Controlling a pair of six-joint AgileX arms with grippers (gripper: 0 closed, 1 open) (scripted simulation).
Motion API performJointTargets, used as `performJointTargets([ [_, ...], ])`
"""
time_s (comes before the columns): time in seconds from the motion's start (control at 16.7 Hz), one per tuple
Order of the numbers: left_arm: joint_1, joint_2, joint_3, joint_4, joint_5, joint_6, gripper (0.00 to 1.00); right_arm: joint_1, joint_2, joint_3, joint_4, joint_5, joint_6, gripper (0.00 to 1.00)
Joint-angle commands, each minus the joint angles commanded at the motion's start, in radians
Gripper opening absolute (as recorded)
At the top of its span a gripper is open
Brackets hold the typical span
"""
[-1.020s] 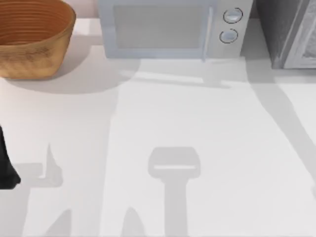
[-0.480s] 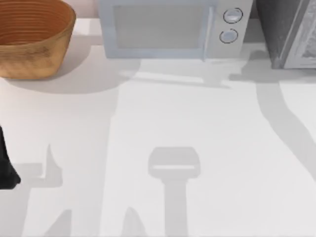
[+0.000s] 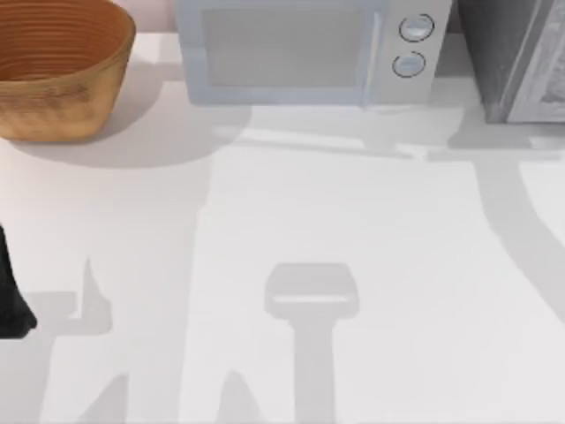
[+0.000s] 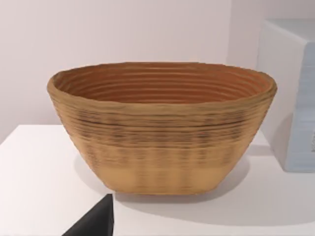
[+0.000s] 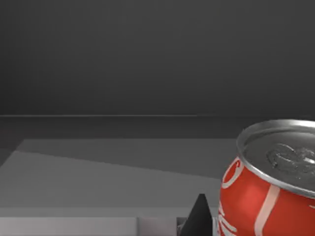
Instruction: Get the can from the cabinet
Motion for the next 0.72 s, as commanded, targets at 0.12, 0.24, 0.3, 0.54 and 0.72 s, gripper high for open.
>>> performJointTargets([
  [0.12,0.000,0.000,0.000,0.000,0.000,0.000,1.00,-0.037,-0.101,-0.158,0.050,-0.038,-0.001,0.00],
  [0.24,0.000,0.000,0.000,0.000,0.000,0.000,1.00,-0.080,-0.223,-0.356,0.108,-0.082,-0.003,0.00],
  [0.3,0.000,0.000,0.000,0.000,0.000,0.000,1.00,-0.103,-0.290,-0.470,0.140,-0.106,-0.003,0.00],
  [0.54,0.000,0.000,0.000,0.000,0.000,0.000,1.00,-0.203,-0.572,-0.964,0.273,-0.209,-0.006,0.00],
  [0.72,0.000,0.000,0.000,0.000,0.000,0.000,1.00,-0.277,-0.778,-1.278,0.372,-0.286,-0.008,0.00],
])
